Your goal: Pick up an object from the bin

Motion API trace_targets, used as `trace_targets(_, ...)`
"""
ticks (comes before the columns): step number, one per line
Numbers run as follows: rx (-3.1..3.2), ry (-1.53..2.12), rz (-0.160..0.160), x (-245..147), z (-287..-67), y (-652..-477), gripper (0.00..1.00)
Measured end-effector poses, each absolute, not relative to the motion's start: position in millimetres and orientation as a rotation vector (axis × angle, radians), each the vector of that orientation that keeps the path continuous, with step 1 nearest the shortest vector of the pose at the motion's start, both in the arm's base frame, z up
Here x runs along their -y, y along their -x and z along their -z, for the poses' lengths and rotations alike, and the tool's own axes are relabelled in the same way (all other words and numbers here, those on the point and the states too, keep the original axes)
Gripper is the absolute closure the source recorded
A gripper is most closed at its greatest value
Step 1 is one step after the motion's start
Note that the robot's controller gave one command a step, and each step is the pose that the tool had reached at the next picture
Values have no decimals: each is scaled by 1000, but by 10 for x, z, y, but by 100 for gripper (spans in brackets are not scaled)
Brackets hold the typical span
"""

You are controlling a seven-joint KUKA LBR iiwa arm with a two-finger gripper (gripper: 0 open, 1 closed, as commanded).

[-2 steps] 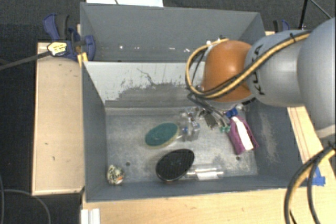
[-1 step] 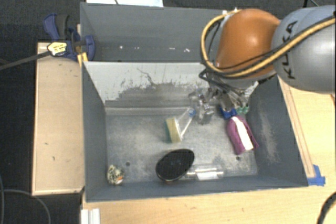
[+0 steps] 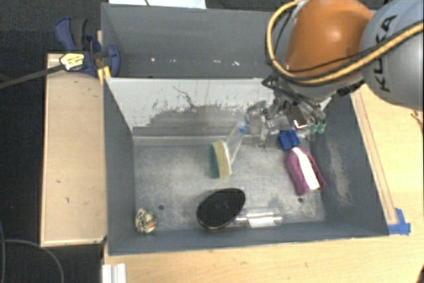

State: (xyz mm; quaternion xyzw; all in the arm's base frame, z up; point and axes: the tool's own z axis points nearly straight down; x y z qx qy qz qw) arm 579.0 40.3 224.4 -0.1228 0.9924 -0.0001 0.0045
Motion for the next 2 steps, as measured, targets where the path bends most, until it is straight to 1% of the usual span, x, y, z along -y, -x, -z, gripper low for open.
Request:
trace_targets(1, -3138, 236, -1, -187, -1417, -5530, 100)
trace_targets(2, -3130, 238, -1, -197, -1460, -5555, 0)
